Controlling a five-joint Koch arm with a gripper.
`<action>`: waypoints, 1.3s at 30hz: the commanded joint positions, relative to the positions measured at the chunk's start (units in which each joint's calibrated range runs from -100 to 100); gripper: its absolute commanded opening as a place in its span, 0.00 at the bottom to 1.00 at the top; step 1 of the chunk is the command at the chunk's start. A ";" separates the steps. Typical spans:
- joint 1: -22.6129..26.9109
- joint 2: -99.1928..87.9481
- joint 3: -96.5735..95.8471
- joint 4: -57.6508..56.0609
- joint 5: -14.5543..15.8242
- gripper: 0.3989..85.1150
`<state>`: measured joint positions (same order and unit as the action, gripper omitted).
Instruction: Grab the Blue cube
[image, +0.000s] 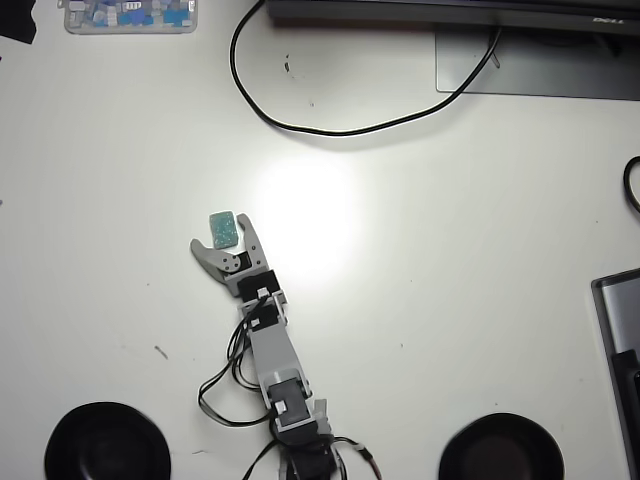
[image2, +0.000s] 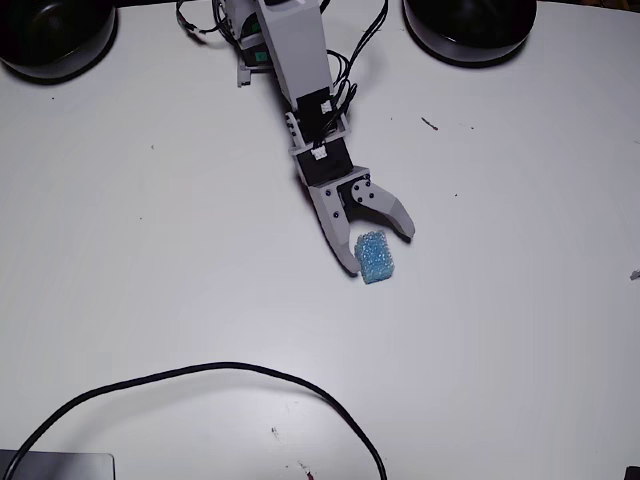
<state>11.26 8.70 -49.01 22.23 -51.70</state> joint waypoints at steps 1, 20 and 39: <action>0.44 0.72 2.14 1.73 -0.29 0.54; 1.22 0.72 -0.14 3.74 -2.10 0.03; 2.59 -25.22 -6.36 -0.51 -1.42 0.03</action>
<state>13.60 -12.52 -56.37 21.99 -53.11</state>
